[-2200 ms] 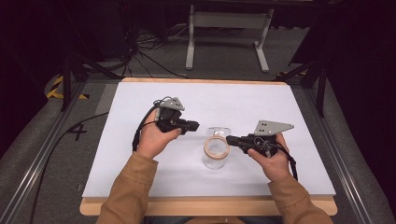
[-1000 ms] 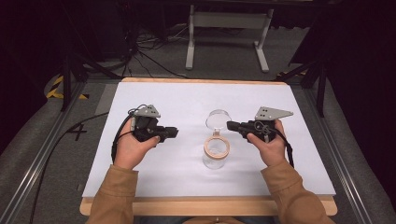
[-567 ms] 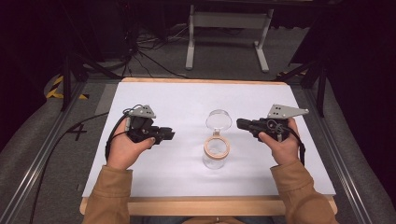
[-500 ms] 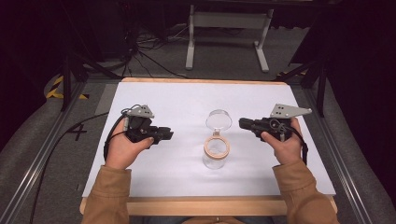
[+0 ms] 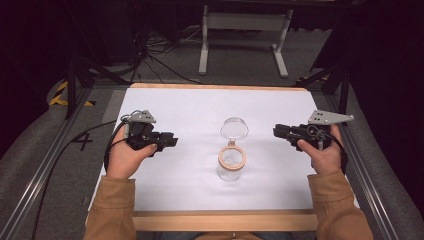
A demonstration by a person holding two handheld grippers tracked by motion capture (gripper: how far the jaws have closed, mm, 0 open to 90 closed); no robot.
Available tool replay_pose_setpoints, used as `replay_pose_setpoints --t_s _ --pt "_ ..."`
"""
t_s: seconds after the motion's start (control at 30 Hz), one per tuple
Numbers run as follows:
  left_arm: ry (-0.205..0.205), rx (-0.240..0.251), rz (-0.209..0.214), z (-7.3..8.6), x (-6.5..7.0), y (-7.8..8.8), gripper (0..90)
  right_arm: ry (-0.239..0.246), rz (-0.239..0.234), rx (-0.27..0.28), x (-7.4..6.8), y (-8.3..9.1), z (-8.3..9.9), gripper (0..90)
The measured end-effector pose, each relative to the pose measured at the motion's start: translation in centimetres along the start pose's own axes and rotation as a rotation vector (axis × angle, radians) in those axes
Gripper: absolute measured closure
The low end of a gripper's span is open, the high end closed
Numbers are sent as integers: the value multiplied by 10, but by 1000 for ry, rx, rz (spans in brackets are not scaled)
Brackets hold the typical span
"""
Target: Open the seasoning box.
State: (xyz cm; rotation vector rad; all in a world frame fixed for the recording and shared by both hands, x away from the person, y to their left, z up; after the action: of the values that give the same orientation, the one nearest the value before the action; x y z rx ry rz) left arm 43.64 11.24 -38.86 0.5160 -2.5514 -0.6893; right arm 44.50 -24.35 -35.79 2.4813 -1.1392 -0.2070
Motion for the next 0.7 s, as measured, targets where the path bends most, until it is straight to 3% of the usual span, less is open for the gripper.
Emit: replay_pose_setpoints --t_s 0.47,0.7 --pt "76 -32 -50 13 -26 -3 691 -46 104 -127 48 4 37 614" --pt "88 -37 -59 18 -35 -7 677 -98 158 -240 66 -10 66 516"
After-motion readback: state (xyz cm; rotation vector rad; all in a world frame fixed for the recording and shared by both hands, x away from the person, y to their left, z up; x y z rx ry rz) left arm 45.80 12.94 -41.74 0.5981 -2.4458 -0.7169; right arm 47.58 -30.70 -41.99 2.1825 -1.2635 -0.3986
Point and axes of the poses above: each handheld gripper's, and its own axes: y roughly backward along the jaws, z roughly out of its underside, x roughly to its right, the point moved 9 cm from there along -y, roughly forward along the jaws, and after that the axes turned 10 degrees about z, right-handed, at the moved point
